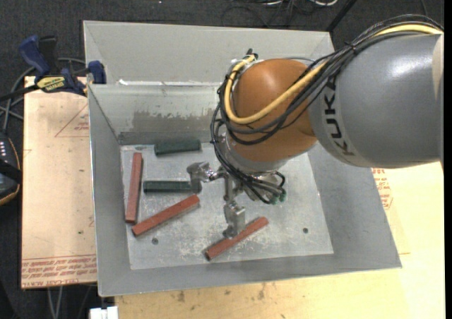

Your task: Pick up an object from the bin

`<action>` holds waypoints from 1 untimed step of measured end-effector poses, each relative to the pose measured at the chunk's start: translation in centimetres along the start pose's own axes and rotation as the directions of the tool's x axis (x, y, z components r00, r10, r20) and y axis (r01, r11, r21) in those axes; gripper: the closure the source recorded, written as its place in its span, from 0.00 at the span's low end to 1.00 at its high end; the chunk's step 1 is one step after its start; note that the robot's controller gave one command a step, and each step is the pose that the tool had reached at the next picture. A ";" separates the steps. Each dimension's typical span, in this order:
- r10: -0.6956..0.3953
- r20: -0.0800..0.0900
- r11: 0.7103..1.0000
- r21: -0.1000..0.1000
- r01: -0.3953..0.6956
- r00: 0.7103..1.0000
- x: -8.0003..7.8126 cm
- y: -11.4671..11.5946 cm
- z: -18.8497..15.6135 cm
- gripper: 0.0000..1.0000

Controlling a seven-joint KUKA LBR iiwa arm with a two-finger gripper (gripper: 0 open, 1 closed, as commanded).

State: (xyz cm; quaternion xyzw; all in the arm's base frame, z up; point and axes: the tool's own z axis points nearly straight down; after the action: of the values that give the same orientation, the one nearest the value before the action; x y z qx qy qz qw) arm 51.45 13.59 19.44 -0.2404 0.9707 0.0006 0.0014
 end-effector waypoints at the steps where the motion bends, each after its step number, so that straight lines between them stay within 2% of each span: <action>1: -0.029 -0.011 1.000 -0.001 0.029 1.000 3.6 -5.7 8.3 0.00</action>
Offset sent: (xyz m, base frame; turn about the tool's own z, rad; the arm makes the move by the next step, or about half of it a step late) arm -0.0038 -0.0629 -0.0782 -0.0371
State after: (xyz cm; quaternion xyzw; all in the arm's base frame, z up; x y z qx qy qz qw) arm 50.90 6.90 11.12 -0.2546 0.9670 -0.0003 -0.0043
